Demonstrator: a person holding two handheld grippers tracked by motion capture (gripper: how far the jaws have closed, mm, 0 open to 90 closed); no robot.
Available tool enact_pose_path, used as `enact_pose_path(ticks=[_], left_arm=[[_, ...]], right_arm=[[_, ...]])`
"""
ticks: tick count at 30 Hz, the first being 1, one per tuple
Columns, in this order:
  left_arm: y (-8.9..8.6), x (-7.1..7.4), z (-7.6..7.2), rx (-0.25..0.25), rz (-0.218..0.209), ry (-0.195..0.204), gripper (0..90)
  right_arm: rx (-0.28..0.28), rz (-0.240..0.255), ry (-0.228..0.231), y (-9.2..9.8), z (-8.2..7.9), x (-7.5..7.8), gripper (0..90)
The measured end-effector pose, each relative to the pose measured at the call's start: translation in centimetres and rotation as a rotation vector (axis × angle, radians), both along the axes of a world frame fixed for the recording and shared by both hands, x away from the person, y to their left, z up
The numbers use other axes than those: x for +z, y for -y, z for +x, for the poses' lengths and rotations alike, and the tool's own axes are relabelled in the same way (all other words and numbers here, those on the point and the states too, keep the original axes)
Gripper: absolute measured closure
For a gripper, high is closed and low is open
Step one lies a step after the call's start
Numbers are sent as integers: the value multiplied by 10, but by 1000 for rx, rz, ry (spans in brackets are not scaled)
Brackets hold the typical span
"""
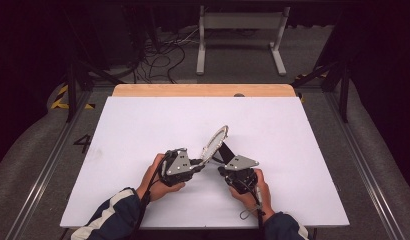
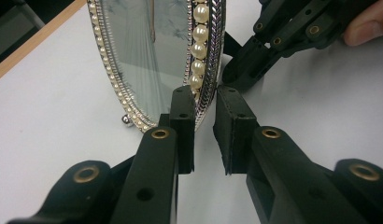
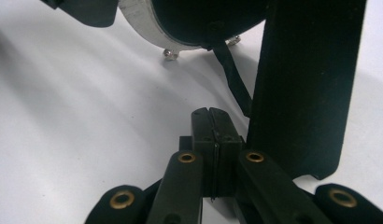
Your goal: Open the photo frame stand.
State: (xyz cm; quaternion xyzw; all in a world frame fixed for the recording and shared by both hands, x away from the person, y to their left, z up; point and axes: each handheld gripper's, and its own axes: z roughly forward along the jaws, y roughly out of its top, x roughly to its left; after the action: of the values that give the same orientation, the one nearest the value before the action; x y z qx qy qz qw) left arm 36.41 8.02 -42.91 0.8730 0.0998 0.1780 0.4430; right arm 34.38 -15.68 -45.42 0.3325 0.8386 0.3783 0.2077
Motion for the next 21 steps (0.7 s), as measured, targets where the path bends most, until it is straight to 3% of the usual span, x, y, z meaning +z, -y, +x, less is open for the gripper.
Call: enact_pose_path(ticks=[21], left_arm=[[10, -2, 0, -26, -4, -12, 785]], right_arm=[[-8, 23, 2, 14, 6, 1, 900]])
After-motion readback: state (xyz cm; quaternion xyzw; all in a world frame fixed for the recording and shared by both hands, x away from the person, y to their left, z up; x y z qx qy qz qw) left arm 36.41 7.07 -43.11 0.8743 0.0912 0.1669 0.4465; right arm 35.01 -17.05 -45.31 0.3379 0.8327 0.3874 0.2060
